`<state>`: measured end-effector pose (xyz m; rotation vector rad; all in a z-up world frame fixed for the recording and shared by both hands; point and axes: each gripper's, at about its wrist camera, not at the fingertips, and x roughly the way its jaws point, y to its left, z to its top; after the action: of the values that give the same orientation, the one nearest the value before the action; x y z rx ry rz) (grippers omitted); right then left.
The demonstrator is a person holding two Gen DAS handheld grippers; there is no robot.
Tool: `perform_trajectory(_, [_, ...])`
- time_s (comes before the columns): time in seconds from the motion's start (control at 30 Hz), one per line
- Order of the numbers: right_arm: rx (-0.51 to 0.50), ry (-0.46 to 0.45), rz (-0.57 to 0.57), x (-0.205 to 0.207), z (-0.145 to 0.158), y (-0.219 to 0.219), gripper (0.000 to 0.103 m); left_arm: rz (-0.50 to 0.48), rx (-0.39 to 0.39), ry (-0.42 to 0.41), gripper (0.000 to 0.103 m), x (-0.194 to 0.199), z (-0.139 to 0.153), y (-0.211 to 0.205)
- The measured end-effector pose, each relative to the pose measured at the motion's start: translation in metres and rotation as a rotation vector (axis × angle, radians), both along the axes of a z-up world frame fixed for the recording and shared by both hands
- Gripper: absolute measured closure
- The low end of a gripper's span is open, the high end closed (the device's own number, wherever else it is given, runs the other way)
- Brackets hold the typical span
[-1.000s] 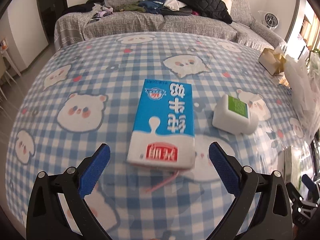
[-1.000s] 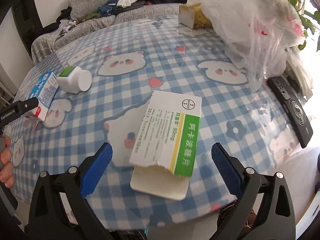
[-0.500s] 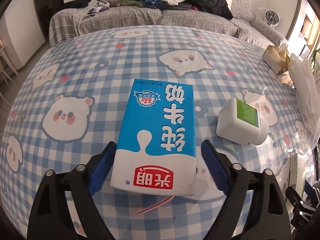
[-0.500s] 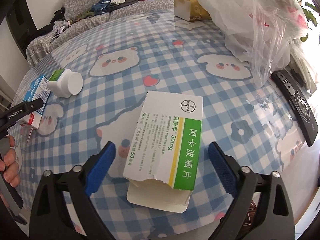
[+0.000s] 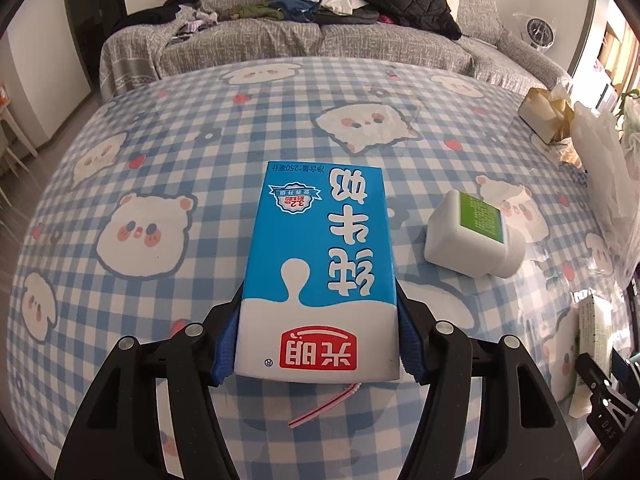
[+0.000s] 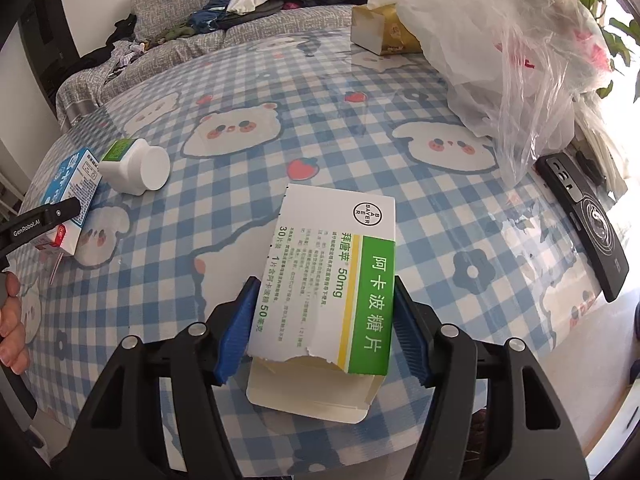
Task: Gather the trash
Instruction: 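Carry the milk carton and medicine box over the black bin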
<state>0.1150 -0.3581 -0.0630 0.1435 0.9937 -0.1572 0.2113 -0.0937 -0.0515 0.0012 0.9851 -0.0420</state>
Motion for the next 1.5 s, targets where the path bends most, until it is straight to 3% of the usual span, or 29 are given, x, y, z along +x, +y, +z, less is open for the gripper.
perform_trajectory(0.9, [-0.027, -0.075, 0.087, -0.050, 0.024, 0.025, 0.042, -0.018, -0.029, -0.040, 0.042, -0.087, 0.027, 0.009])
perform_trajectory(1.5, [-0.018, -0.133, 0.150, -0.110, 0.047, 0.053, 0.042, -0.008, -0.049, -0.034, 0.042, -0.164, 0.036, 0.023])
